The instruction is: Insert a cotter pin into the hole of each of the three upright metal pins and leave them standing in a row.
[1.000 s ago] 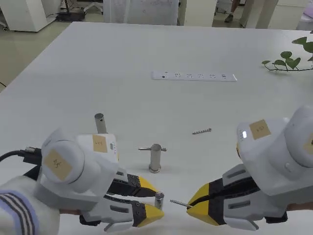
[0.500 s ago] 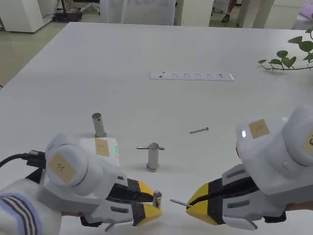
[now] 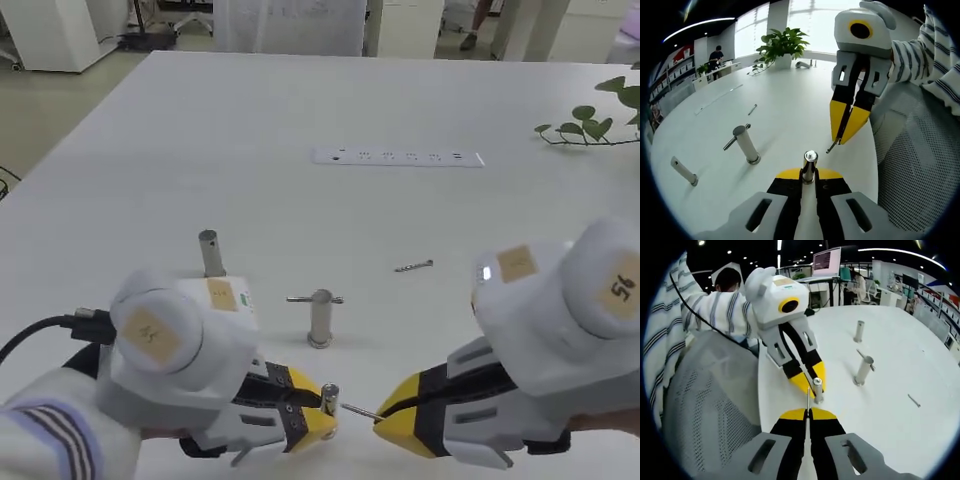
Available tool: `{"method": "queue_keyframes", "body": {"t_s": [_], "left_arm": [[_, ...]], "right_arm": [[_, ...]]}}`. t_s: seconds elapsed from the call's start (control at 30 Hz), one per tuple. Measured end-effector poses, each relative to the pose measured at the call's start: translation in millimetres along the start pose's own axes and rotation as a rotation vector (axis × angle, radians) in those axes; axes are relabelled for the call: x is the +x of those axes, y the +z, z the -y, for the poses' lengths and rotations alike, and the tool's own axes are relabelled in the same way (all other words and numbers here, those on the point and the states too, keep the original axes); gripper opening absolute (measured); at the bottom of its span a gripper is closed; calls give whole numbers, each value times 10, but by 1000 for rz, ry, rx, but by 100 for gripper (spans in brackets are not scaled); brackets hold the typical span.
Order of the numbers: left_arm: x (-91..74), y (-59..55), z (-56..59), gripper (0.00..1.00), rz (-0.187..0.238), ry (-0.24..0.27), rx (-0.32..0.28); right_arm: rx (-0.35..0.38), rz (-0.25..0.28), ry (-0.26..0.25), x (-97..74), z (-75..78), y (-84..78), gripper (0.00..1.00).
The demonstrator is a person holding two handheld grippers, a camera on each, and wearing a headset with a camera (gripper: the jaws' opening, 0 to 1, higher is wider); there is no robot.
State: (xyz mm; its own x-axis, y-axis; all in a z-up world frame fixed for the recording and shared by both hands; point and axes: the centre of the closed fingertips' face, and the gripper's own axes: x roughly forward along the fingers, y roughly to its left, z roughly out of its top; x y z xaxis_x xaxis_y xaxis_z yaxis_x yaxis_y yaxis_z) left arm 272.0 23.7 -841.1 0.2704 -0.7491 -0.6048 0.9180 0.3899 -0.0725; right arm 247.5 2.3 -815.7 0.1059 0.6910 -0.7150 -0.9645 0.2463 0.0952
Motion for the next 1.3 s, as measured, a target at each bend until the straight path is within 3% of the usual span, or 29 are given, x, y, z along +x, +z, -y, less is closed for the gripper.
{"method": "queue_keyframes", "body": {"t_s": [0.4,0.77,0.97,1.13,1.3], "left_arm": [[-7,-7,17,8,-12,16,-5],[-28,-17,18,7,-18,11,-12],[-25,-10,23,7,-21,2,-2],[6,-1,13,13,-21,-10,40],[45,40,20,12,-22,-38,61]], "right_arm": [[25,-5,-22,112,-6,13,3],[35,-1,-51,84,47,-5,3],[32,-5,-54,65,55,-18,3],[32,-10,-58,33,87,-37,3],[19,-17,-64,16,121,-48,3]]}}
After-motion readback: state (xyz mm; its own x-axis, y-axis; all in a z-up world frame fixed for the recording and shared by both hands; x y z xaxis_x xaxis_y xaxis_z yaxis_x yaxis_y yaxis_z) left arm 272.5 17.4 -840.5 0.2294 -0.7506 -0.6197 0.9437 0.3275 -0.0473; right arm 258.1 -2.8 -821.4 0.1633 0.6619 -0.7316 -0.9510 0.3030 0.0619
